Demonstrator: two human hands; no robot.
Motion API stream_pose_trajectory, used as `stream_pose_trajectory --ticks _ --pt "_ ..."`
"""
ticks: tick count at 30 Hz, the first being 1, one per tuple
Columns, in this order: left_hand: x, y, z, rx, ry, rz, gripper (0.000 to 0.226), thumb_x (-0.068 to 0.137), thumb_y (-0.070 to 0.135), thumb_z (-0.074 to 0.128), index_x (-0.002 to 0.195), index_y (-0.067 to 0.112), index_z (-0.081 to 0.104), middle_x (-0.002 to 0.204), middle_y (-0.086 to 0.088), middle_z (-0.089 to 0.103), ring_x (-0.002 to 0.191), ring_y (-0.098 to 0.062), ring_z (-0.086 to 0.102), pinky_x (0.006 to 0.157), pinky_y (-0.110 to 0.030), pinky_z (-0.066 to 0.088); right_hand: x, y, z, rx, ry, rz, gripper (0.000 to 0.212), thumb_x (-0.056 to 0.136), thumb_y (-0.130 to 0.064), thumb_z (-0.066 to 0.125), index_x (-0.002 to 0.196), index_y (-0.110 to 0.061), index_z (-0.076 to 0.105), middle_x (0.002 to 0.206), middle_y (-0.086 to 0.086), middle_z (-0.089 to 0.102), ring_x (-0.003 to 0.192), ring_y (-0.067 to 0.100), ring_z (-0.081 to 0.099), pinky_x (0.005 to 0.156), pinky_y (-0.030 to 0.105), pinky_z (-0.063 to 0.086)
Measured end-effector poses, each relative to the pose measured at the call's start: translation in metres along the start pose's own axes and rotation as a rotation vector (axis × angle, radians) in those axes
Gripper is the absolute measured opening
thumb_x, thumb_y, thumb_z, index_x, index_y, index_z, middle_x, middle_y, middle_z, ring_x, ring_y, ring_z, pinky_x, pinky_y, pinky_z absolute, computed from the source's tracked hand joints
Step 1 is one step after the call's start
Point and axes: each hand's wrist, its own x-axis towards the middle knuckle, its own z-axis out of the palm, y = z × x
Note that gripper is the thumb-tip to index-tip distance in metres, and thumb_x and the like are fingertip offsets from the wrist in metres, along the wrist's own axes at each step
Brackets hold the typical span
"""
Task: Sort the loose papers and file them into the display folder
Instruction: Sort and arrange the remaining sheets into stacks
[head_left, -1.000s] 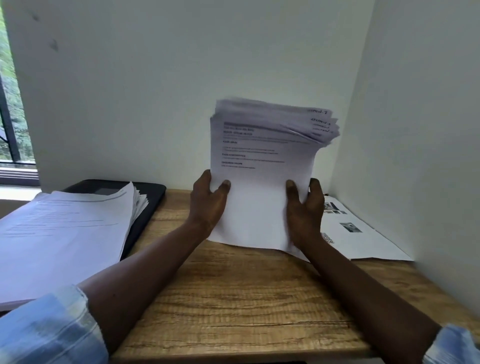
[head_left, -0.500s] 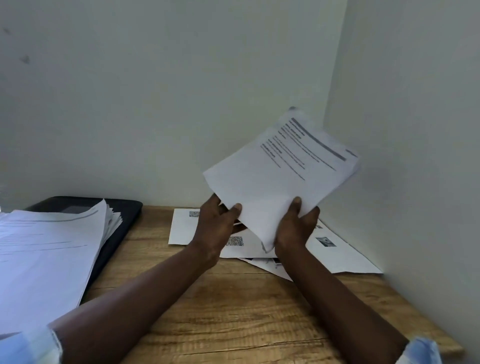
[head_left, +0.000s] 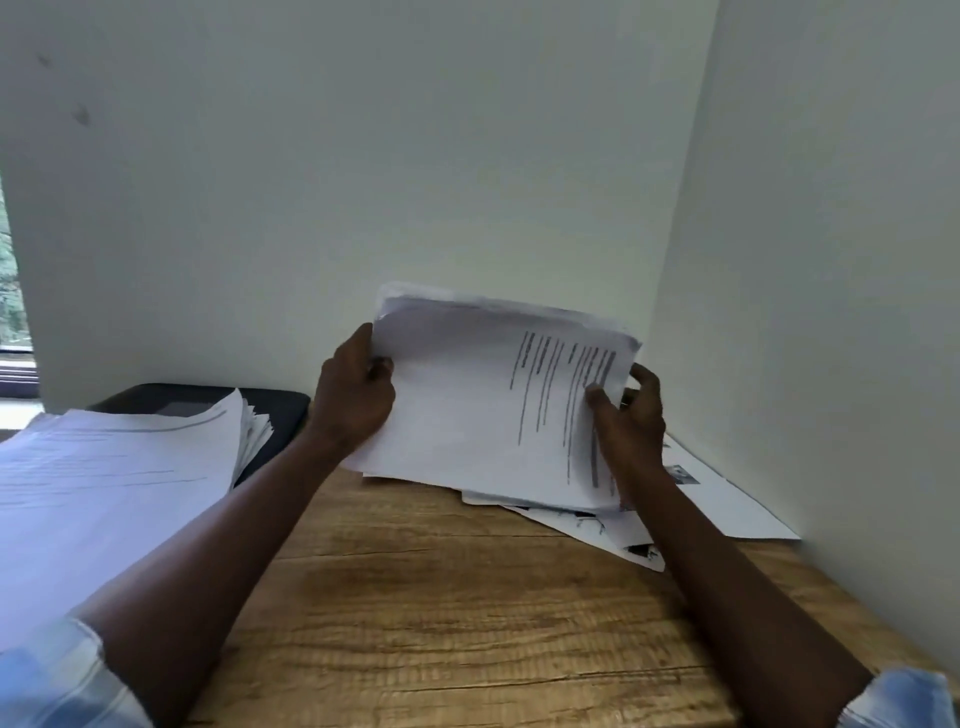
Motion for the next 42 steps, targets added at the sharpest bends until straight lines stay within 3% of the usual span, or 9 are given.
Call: stream_pose_trajectory --ticks 9,14,20,23,26,30,36,39,42 --pt "0.001 -0.009 -0.005 -0.35 0.18 -0.153 0.03 0.082 0.004 0.054 0.108 0.014 0.066 0.093 0.01 0.066 0.082 -0.006 0.057 0.072 -0.028 0.045 -0.025 -0.033 0.012 0.242 0.119 -0.373 0.019 0.105 -0.022 0.055 0.12 -0.019 0.044 0.105 -0.011 0.063 0.097 0.005 0.064 0.086 0.027 0.054" --pt "-0.019 -0.009 0.006 -0.498 0.18 -0.431 0.019 0.074 0.009 0.062 0.093 0.007 0.066 0.08 0.005 0.061 0.073 -0.013 0.05 0.065 -0.031 0.04 -0.044 -0.016 0.028 0.213 0.08 -0.205 0.02 0.105 -0.033 0.056 0.112 -0.015 0.053 0.094 -0.01 0.065 0.081 -0.009 0.062 0.071 0.016 0.049" --pt "-0.008 -0.001 0.003 -0.613 0.293 -0.312 0.013 0.075 0.003 0.056 0.082 0.014 0.059 0.077 0.007 0.053 0.072 -0.011 0.043 0.06 -0.027 0.035 -0.043 -0.028 0.022 0.212 0.111 -0.397 0.017 0.108 -0.023 0.05 0.113 -0.006 0.049 0.093 -0.014 0.06 0.082 -0.009 0.06 0.069 0.01 0.045" --pt "-0.015 -0.02 0.011 -0.547 0.31 -0.452 0.021 0.077 0.013 0.047 0.086 0.014 0.066 0.079 0.0 0.059 0.078 -0.019 0.052 0.065 -0.03 0.039 -0.045 -0.012 0.027 0.083 -0.009 -0.302 0.015 0.106 -0.025 0.053 0.115 -0.014 0.048 0.094 -0.014 0.061 0.086 0.001 0.064 0.067 0.019 0.046" --pt "-0.016 -0.033 0.016 -0.327 0.315 -0.632 0.05 0.074 0.027 0.036 0.106 0.008 0.069 0.106 -0.025 0.069 0.102 -0.044 0.065 0.083 -0.048 0.055 -0.041 0.002 0.032 -0.07 -0.07 -0.224 0.019 0.104 -0.021 0.054 0.12 -0.013 0.048 0.103 -0.003 0.064 0.097 0.024 0.064 0.074 0.03 0.048" --pt "-0.012 -0.011 0.007 -0.013 0.327 -0.579 0.04 0.092 0.018 0.038 0.117 0.005 0.067 0.117 -0.026 0.069 0.109 -0.046 0.062 0.085 -0.039 0.044 -0.033 -0.002 0.031 -0.219 -0.002 -0.271 0.022 0.103 -0.024 0.051 0.12 -0.012 0.044 0.108 0.011 0.065 0.095 0.032 0.061 0.082 0.044 0.052" --pt "-0.014 -0.016 0.011 -0.257 0.284 -0.447 0.028 0.099 0.001 0.053 0.125 0.006 0.063 0.126 -0.018 0.065 0.124 -0.038 0.057 0.079 -0.019 0.04 -0.029 -0.005 0.024 0.003 -0.065 -0.074 0.023 0.098 -0.021 0.056 0.115 -0.011 0.047 0.102 0.011 0.063 0.085 0.029 0.063 0.073 0.05 0.058" --pt "-0.019 -0.016 0.009 -0.488 0.26 -0.333 0.06 0.067 -0.018 0.073 0.096 0.031 0.055 0.095 0.006 0.062 0.102 -0.03 0.061 0.071 -0.024 0.051 -0.027 -0.007 0.02 0.336 -0.142 0.002 0.042 0.083 -0.021 0.059 0.122 -0.006 0.051 0.108 0.014 0.063 0.088 0.027 0.066 0.054 0.038 0.059" --pt "-0.012 -0.014 0.004 -0.568 0.238 -0.376 0.032 0.083 -0.007 0.06 0.095 0.022 0.064 0.092 0.0 0.062 0.086 -0.024 0.058 0.054 -0.03 0.057 -0.023 -0.011 0.021 0.371 -0.107 0.025 0.022 0.101 -0.018 0.056 0.123 -0.015 0.055 0.116 0.011 0.063 0.095 0.031 0.068 0.055 0.035 0.06"
